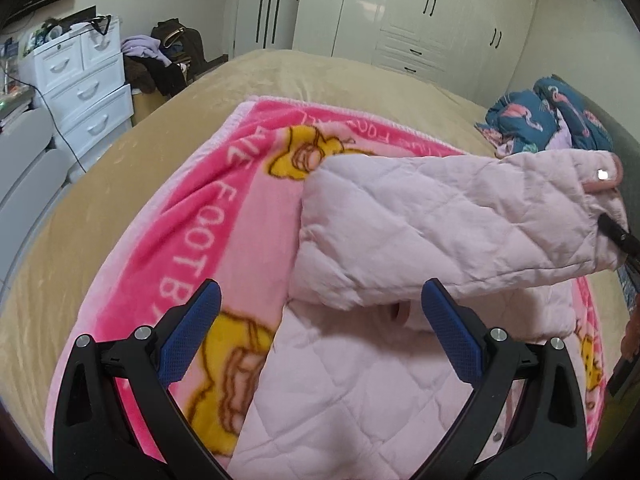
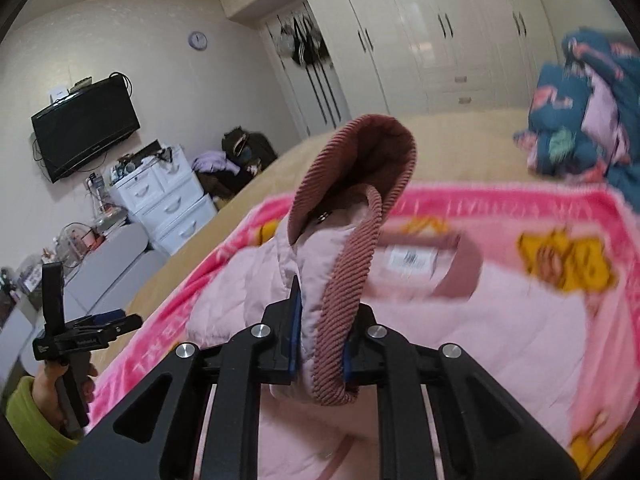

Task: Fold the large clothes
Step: 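Fold the held side edge over toward the collar with the right tool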

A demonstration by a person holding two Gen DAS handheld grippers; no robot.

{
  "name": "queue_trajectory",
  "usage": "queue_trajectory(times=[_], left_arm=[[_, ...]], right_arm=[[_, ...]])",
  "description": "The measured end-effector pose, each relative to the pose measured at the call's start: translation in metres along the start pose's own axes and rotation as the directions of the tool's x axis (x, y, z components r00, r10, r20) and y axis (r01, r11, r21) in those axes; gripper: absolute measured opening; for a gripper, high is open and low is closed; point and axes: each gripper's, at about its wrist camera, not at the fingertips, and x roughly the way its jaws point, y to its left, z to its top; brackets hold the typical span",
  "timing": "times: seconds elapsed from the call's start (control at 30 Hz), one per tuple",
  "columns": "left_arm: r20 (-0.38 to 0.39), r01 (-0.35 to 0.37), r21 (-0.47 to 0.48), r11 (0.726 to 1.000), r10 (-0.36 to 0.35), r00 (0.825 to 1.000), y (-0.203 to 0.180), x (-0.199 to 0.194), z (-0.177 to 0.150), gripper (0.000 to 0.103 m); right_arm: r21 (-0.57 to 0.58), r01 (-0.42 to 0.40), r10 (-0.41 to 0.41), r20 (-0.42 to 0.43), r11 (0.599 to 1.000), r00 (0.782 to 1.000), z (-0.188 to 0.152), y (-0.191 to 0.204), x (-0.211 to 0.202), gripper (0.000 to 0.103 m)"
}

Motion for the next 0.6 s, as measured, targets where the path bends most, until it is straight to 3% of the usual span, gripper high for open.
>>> queue_trajectory(times=[0.17, 0.4, 0.6], left_arm=[[-0.009, 0.021, -0.005, 1.0, -0.021, 1.0, -0.006, 0.012, 0.012, 0.094], [-0.042, 0.052, 0.009, 0.999, -0.051, 0.998, -0.021, 0.035, 0.015, 0.094], [-0.069, 0.074, 0.045, 0.996, -0.071, 0.995, -0.039, 0.051, 0.014, 0.094]], right_arm=[[-0.006, 0.073, -0.073, 0.015, 0.997, 0.997, 0.007, -0.034, -0.007, 0.014], [0.069, 0.136, -0.132, -0.055, 0.988, 0.99, -0.029, -0.077, 0.0, 0.014], [0.096, 0.165, -0.156, -0.089, 0.982, 0.984, -0.052, -0.082, 0.007, 0.014]])
